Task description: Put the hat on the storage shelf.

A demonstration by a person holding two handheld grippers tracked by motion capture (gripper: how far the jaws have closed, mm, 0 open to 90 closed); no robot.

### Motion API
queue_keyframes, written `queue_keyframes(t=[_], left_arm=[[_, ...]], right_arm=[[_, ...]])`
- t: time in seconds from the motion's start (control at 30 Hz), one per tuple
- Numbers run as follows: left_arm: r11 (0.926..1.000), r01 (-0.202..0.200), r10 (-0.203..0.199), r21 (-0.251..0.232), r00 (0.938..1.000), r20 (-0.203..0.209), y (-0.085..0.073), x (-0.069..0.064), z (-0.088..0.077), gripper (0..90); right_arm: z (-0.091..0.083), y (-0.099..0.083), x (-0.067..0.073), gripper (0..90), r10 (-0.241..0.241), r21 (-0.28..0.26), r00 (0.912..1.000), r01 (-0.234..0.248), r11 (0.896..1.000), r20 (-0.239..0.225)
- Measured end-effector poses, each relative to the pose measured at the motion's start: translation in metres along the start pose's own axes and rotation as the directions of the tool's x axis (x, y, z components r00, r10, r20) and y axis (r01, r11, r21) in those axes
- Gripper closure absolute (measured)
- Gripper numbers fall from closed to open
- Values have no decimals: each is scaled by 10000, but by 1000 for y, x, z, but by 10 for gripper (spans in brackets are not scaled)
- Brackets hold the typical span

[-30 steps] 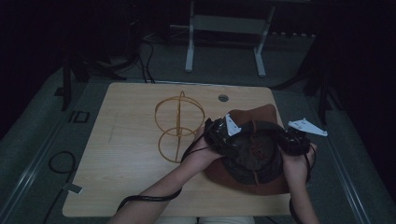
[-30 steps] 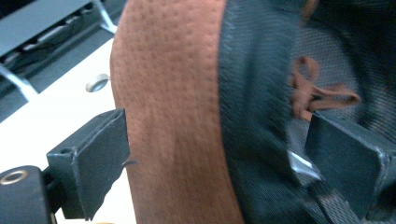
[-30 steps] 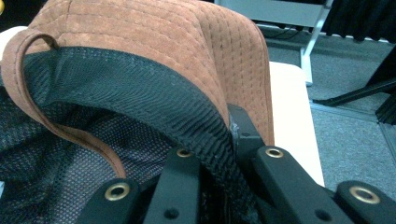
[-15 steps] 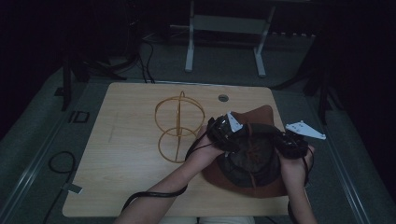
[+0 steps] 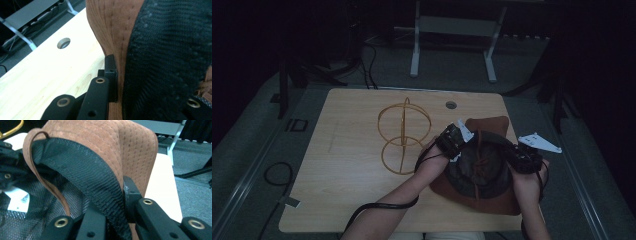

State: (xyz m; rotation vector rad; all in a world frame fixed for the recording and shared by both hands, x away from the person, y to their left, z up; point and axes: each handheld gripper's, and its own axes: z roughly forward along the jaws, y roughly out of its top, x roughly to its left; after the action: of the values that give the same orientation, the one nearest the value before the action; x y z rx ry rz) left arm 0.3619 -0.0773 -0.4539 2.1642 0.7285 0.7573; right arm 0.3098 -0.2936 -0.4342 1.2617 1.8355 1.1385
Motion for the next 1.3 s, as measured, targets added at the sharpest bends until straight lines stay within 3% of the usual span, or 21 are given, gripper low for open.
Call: queue_keyframes(t=[0.23, 0.4, 0.47, 0.57, 0.7, 0.8, 0.83, 0.9, 0.93, 0.97, 1.0, 1.03, 1.07, 1.1, 1.13, 1.17, 1.2, 1.27, 1.3], left_arm=[[9987, -273, 255, -422, 9987, -439, 5, 3, -7, 874], [9967, -512, 480, -636, 9976, -507, 8, 3, -12, 875], [9955, -669, 624, -670, 9958, -674, 9, 0, -15, 875], [9924, -920, 844, -815, 9922, -922, 9, -1, -18, 874], [9925, -829, 763, -902, 9943, -746, 9, 2, -25, 874], [9900, -889, 820, -1098, 9945, -653, 6, 4, -31, 874], [9870, -855, 804, -1358, 9958, -431, 5, 6, -34, 874], [9770, -1012, 988, -1879, 9949, -222, 0, 6, -41, 873], [9644, -1244, 1292, -2335, 9916, 52, -3, 7, -45, 873], [9561, -1463, 1513, -2537, 9885, 0, -5, 5, -49, 873], [9458, -1614, 1740, -2819, 9845, 202, -7, 5, -53, 873], [9330, -1747, 1986, -3147, 9790, 453, -9, 5, -57, 872], [9277, -1850, 2112, -3242, 9763, 474, -10, 4, -60, 873], [9166, -1940, 2351, -3497, 9688, 789, -12, 5, -64, 872], [9077, -2061, 2526, -3656, 9640, 837, -14, 4, -66, 872], [9077, -2061, 2526, -3656, 9640, 837, -14, 4, -66, 872], [8865, -2250, 2882, -4043, 9521, 1020, -17, 4, -72, 872], [8589, -2449, 3202, -4498, 9422, 983, -20, 5, -78, 872], [8377, -2415, 3382, -4898, 9336, 1180, -22, 6, -82, 872]], right_arm=[[-11, -5, -7, 618, -243, 46, 9975, 247, 9997, -662], [-28, -12, -10, 556, -639, 257, 9875, 683, 9973, -1438], [-36, -14, -10, 540, -917, 272, 9812, 977, 9948, -1700], [-52, -13, -13, 510, -998, 47, 9749, 1028, 9947, -1993], [-65, -11, -25, 495, -1628, -458, 9750, 1576, 9864, -1510], [-71, -9, -42, 502, -1260, -549, 9878, 1213, 9911, -917], [-73, -9, -49, 503, -1139, -635, 9909, 1094, 9920, -716], [-76, -7, -61, 503, -990, -730, 9948, 971, 9926, -221], [-76, -7, -67, 503, -888, -773, 9960, 882, 9931, -38], [-76, -6, -73, 503, -763, -790, 9970, 770, 9939, 115], [-75, -5, -77, 505, -654, -752, 9975, 672, 9949, 257], [-74, -4, -81, 506, -587, -681, 9980, 601, 9959, 229], [-72, -3, -83, 506, -589, -654, 9980, 603, 9960, 238], [-71, -3, -84, 506, -590, -583, 9979, 605, 9965, 270], [-68, -2, -84, 505, -532, -477, 9986, 533, 9974, 41], [-66, -3, -83, 505, -505, -476, 9986, 498, 9976, -126], [-64, -4, -79, 506, -483, -461, 9979, 463, 9979, -423], [-60, -7, -73, 505, -518, -373, 9946, 486, 9981, -895], [-57, -9, -68, 505, -596, -289, 9919, 567, 9980, -1122]])
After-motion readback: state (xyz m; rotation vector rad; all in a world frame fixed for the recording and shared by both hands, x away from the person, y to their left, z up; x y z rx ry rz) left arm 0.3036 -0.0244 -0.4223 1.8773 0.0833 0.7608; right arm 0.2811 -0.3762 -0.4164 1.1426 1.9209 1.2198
